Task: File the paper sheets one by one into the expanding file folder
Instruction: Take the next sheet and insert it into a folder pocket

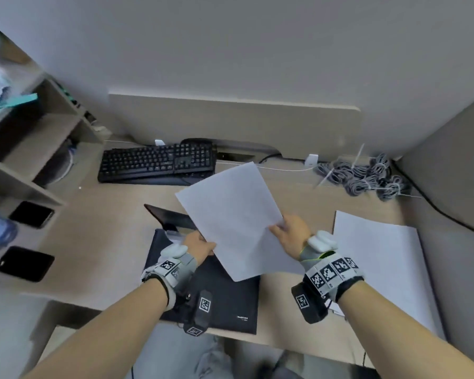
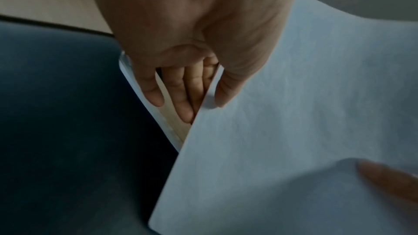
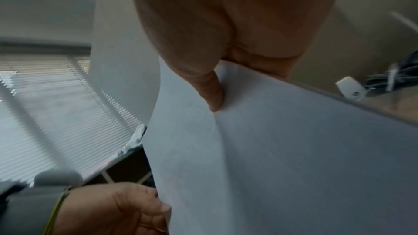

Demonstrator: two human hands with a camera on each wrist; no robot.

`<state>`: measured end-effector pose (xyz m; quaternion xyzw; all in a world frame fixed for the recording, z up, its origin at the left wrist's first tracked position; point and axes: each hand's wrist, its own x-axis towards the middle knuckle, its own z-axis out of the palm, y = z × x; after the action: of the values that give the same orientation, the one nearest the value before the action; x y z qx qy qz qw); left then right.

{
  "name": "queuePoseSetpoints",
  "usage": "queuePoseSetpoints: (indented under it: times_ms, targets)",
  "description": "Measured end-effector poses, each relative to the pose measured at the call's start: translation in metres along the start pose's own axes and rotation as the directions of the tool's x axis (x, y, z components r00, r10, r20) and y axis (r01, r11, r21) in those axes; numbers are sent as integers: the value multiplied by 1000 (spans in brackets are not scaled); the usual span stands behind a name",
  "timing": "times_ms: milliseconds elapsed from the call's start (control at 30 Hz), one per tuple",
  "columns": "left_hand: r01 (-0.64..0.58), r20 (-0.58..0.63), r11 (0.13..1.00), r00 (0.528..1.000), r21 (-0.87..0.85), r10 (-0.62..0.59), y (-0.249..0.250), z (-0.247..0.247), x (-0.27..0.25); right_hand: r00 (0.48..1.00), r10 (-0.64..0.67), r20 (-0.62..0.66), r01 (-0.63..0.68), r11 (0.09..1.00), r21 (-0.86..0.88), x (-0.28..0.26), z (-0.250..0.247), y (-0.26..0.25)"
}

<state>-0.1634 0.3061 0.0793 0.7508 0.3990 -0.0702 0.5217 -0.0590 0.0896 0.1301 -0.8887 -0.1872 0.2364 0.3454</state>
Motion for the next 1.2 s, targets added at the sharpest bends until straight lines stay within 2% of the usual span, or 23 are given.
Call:
queuePoseSetpoints:
  times_ms: [100, 200, 333, 400, 533, 633, 767, 867, 967, 1133, 1200]
  targets:
    - [30, 25, 996, 999, 85, -33, -15, -23, 22, 999, -39, -23, 38, 997, -70, 12, 22, -21]
    - [2, 84, 951, 996, 310, -29, -36, -56, 50, 999, -19, -49, 12, 992, -122, 30, 44, -45]
    - [-121, 166, 808, 986, 577, 29, -54, -87, 76, 998, 46, -32, -52, 974, -222, 55, 67, -70]
    - [-218, 268, 710, 962, 670, 42, -56, -89, 86, 996, 78, -39, -85, 971, -225, 62, 71, -74]
    - [-371, 425, 496, 905, 785, 3, -63, -86, 98, 986, 159, -48, -166, 957, -240, 78, 77, -79]
    - [-451, 463, 343, 885, 824, 49, -75, -82, 104, 979, 198, -39, -202, 945, -258, 88, 78, -81]
    - [-492, 482, 275, 870, 826, 107, -85, -82, 113, 976, 218, 1, -210, 938, -274, 94, 74, -84]
    - [-513, 489, 236, 859, 826, 154, -77, -83, 112, 982, 183, -38, -187, 943, -274, 91, 66, -91]
    - [-521, 474, 232, 850, 821, 230, -60, -90, 105, 989, 126, -80, -144, 947, -286, 86, 48, -104]
    - [-523, 423, 282, 837, 804, 348, -18, -111, 92, 989, 49, -137, -89, 948, -305, 86, 13, -132]
    - [-512, 400, 241, 829, 824, 391, 3, -119, 87, 984, 11, -178, -68, 945, -319, 84, -2, -146]
